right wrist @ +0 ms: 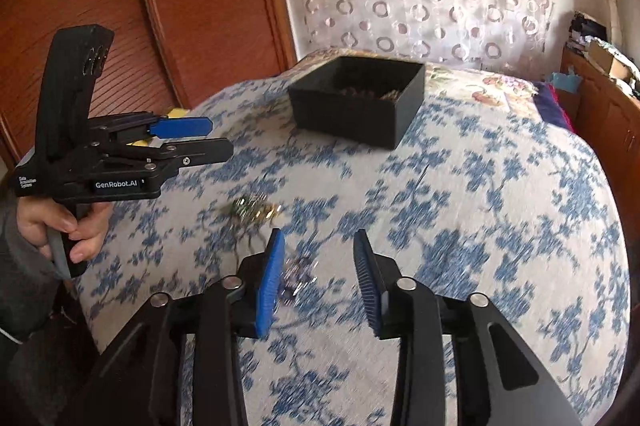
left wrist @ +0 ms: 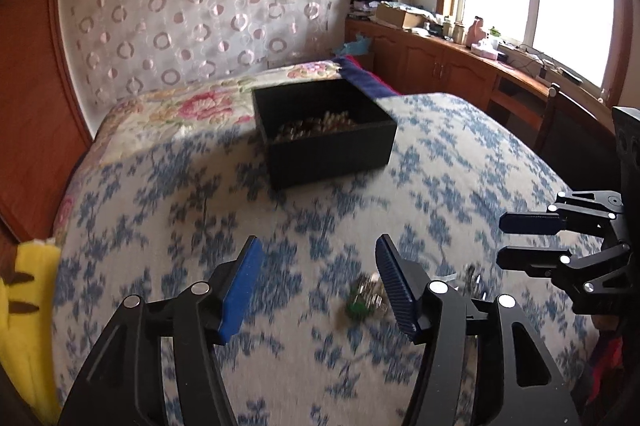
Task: Organize jewelry
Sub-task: 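Move both tools back to the gem hair combs on the bed, then grasp the green pendant with the left tool while the right tool grasps the purple gem comb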
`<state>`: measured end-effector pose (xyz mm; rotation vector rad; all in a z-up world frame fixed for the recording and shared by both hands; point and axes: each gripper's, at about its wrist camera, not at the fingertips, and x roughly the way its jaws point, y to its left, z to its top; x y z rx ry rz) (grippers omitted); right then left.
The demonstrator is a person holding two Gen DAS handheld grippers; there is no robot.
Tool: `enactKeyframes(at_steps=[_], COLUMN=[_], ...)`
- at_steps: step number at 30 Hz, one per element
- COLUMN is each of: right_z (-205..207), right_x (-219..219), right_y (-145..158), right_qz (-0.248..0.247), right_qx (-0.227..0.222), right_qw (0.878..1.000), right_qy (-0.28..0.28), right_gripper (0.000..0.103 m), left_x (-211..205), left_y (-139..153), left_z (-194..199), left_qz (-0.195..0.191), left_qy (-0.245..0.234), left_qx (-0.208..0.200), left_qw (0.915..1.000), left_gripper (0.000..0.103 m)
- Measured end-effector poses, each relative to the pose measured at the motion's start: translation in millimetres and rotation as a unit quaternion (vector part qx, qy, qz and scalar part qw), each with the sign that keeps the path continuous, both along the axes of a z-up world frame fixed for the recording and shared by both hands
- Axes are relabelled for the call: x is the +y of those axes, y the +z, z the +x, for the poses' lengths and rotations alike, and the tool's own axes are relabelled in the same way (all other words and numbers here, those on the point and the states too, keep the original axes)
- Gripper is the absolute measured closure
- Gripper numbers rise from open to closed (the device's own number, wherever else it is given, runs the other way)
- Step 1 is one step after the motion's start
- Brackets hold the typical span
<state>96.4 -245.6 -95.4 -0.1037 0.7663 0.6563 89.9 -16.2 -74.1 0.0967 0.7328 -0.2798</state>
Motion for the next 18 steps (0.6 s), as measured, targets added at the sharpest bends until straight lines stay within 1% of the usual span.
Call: enactKeyframes(at_steps=[2,4,7,8,11,18], right_z=[-4.4,-8.0,-11.1,-12.1,-14.1,-11.3], right_x=[3.8,8.8,15.3,17.5,24.3,40.4], right_y=[-4.5,-7.7,-9.9,-10.4,-11.9,-23.8], right_qz=[-0.007,-0.016,-0.021,-0.023,-0.032,-0.073], right_qx=[0.003,0.005,0.007,0.007,0.008,0.017], right_qw=[1.0,1.0,1.0,0.999,0.999,0.996], right_qy=[0.007,0.012,0.021,0.023,0.033,0.048], right_gripper=[0.046,0.043,0.031,0.028,0.022,0.022], left_x=[4.8,11.0,18.3,20.2,22.5,23.3], left_y=[-4.6,-9.9,-16.7,-18.1,-20.1,-21.5], left_z=[-2.3,-5.5,-9.2,-10.3,-12.6,-15.0], left_qz=[0.0,-0.001,-0.005,-0.006,-0.005,-0.014], left_qy=[0.006,0.013,0.018,0.02,0.021,0.02], left_qx=[0.006,0.013,0.025,0.027,0.029,0.034], left_qw=[1.0,0.9998,0.9995,0.9994,0.9993,0.9991], left_gripper=[0.046,0.046,0.046,0.046,0.045,0.045])
